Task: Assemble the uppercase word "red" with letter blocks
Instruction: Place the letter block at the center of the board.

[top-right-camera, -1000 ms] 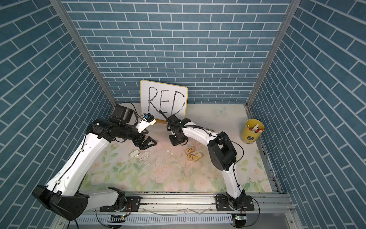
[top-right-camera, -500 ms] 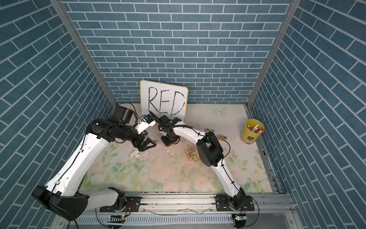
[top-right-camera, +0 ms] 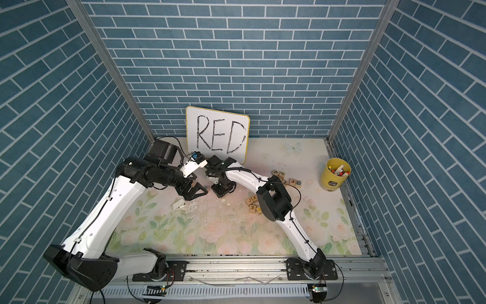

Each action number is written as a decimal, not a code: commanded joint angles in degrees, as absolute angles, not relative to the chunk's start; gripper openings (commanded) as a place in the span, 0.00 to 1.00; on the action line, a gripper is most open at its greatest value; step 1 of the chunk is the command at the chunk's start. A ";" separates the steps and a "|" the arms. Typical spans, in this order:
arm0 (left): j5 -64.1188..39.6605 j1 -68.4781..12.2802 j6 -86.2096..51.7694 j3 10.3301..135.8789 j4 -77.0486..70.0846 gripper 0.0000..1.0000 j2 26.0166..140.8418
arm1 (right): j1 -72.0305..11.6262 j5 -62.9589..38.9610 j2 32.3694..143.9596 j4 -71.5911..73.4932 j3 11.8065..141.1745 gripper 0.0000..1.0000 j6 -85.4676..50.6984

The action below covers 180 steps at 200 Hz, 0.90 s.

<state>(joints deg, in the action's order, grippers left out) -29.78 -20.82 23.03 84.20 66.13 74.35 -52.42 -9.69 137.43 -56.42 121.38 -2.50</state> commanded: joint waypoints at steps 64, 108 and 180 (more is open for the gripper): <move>-30.06 -21.01 23.29 85.86 66.62 0.99 75.83 | -53.13 -8.81 140.31 -58.18 122.32 0.23 1.05; -30.10 -21.00 23.12 85.72 66.53 0.99 75.76 | -53.34 -6.88 140.46 -58.13 122.16 0.30 0.53; -30.10 -21.01 23.03 85.69 66.45 0.99 75.74 | -53.48 -3.61 139.31 -55.86 121.37 0.39 -0.16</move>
<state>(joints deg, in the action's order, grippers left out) -29.78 -20.82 22.96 84.36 66.08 75.59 -53.25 -6.15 139.24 -55.92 121.34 -2.50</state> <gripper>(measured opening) 0.994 0.389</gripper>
